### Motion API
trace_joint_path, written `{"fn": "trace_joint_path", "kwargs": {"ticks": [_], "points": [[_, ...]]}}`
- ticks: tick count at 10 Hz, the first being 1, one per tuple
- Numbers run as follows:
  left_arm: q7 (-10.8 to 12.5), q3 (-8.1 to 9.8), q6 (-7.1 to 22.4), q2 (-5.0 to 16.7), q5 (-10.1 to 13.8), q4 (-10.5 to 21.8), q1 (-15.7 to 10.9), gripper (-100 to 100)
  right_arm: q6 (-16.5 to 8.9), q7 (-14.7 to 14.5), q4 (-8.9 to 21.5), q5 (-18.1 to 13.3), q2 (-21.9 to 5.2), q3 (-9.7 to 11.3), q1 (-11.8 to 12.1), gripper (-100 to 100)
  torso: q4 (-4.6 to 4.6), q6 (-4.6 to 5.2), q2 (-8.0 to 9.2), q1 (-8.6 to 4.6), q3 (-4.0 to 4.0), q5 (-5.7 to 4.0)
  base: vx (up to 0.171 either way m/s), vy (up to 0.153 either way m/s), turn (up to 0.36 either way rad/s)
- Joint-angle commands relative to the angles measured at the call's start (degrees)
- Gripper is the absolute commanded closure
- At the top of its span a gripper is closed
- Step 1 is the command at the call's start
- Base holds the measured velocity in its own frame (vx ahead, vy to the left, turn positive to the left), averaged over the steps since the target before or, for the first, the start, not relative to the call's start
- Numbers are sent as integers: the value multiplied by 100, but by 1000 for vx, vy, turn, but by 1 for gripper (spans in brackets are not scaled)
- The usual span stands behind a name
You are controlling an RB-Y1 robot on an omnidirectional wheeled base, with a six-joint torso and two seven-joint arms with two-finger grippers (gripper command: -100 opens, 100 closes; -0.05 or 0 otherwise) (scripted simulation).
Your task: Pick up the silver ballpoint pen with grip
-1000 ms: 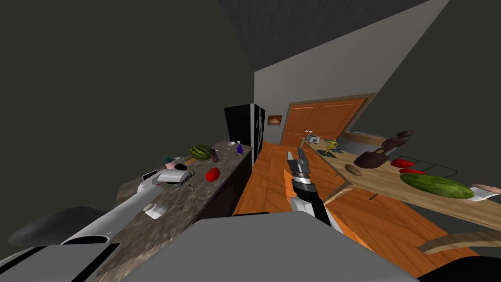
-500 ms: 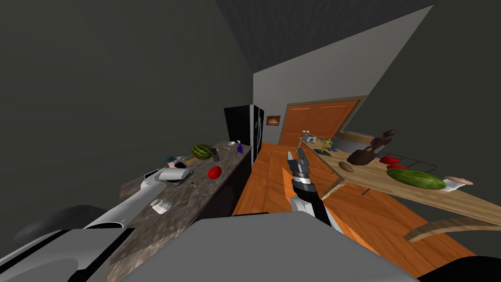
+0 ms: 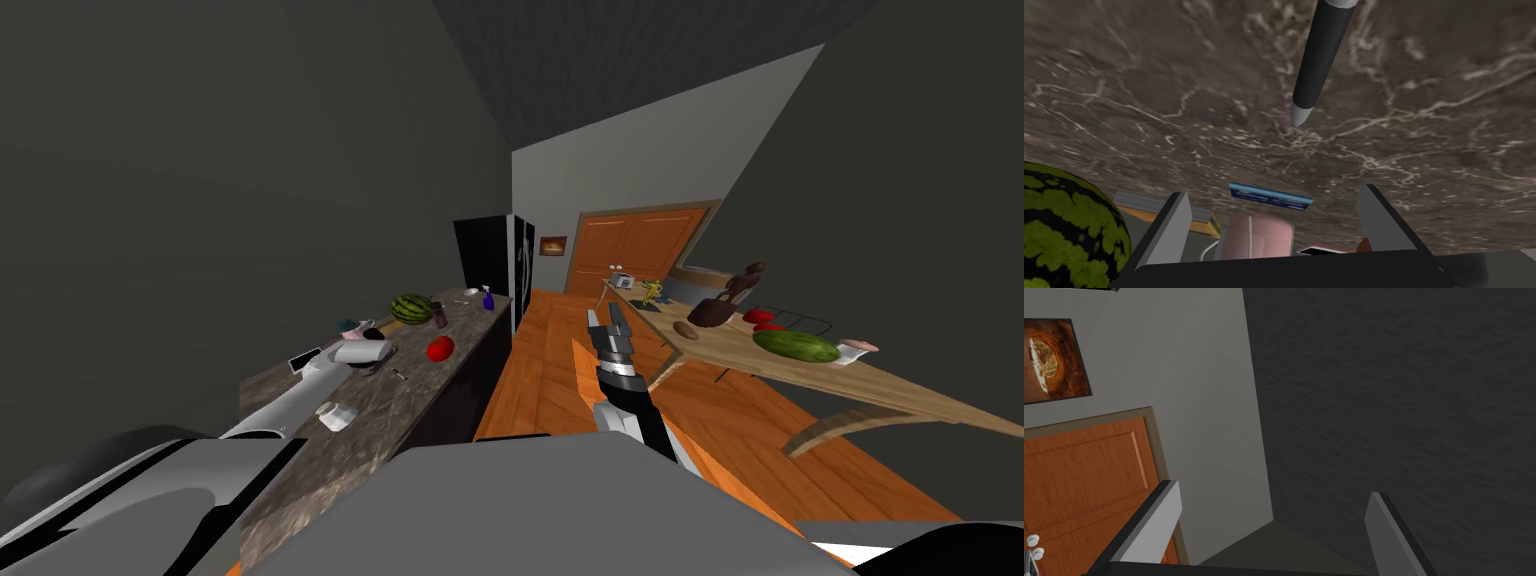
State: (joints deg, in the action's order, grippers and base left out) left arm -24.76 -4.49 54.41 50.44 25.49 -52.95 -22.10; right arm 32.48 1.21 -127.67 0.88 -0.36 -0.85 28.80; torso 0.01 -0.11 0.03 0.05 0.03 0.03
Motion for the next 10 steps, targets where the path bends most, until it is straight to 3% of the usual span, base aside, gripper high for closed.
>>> {"fn": "trace_joint_path", "kwargs": {"ticks": [1,2,3,5,7,8,9,10], "points": [[-43,-21,-51,-24,1,286,-107,-100,0,0,0,0,0,0,0,0,0,0,0,0,0,0,12,-10,2],[-43,-21,-51,-24,1,298,-107,-100,0,0,0,0,0,0,0,0,-1,2,-6,-1,-4,-1,9,-5,-2],[-108,-54,-226,-283,-236,497,-356,-100,0,0,0,0,0,0,0,0,-2,2,-8,0,-5,-1,-107,23,-277],[-108,-54,-226,-283,-236,905,-699,-100,0,0,0,0,0,0,-2,0,10,2,45,13,25,2,-134,42,-84],[-108,-54,-226,-283,-236,1306,-800,-100,0,0,0,0,0,0,0,0,4,-1,14,13,9,2,-8,19,14],[-174,-87,-402,-543,-472,1558,-1113,-100,0,0,0,0,0,0,0,0,0,0,-1,9,0,2,-109,44,-236],[-174,-87,-402,-543,-472,2013,-1426,-100,0,0,0,0,-1,0,-2,0,3,12,23,13,11,3,-159,66,-232],[-174,-87,-402,-543,-472,2206,-1493,-100,0,0,0,0,-1,0,-2,0,10,3,42,20,24,3,-94,38,-6]]}}
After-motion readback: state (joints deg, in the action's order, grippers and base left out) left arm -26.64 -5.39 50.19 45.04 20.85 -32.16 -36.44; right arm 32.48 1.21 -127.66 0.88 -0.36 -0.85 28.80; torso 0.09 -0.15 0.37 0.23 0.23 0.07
